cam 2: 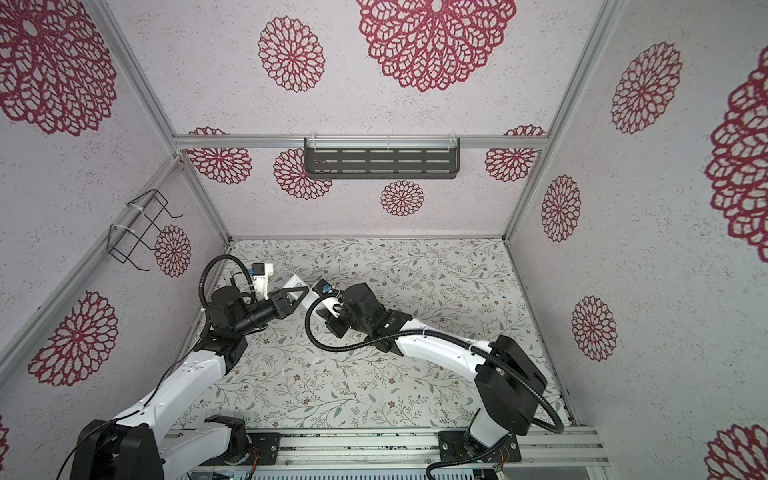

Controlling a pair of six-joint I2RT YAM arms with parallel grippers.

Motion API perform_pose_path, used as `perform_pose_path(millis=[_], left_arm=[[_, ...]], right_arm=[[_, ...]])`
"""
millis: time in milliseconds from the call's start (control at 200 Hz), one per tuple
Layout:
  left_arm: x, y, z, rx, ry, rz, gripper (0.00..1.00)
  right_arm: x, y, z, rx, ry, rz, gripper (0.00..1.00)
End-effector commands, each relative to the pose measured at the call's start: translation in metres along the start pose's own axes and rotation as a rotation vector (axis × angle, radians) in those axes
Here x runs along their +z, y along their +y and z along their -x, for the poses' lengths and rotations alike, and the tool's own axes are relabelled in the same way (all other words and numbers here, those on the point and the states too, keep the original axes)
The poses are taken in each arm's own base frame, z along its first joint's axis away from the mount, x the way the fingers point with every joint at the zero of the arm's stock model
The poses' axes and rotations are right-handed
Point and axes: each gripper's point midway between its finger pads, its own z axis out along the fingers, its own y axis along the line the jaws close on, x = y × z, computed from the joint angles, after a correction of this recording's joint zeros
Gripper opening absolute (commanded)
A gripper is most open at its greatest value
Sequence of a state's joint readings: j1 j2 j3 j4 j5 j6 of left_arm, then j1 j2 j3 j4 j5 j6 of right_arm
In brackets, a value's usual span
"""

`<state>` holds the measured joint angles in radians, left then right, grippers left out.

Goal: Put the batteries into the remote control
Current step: 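Slide the battery cover off with the right gripper while the left gripper holds the remote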

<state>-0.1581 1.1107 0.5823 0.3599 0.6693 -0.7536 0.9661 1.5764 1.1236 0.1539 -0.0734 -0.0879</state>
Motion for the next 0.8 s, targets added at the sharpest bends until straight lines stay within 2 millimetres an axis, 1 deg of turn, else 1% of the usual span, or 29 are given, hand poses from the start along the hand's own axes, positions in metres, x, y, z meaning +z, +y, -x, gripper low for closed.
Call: perform_pose_path(millis=[0, 425, 795], left_arm=[[-0.003, -0.012, 0.007, 0.04, -0.023, -0.032, 0.11], [-0.001, -0.005, 0.005, 0.033, -0.017, -0.014, 0.11], [0.0, -0.003, 0.005, 0.033, -0.015, -0.004, 0.11]], right_arm=[[-0.006, 0.004, 0.022, -0.02, -0.053, 0.0, 0.28], [-0.015, 0.005, 0.034, -0.027, -0.09, 0.002, 0.27], [-0.024, 0.002, 0.038, -0.027, -0.112, -0.015, 0.27]])
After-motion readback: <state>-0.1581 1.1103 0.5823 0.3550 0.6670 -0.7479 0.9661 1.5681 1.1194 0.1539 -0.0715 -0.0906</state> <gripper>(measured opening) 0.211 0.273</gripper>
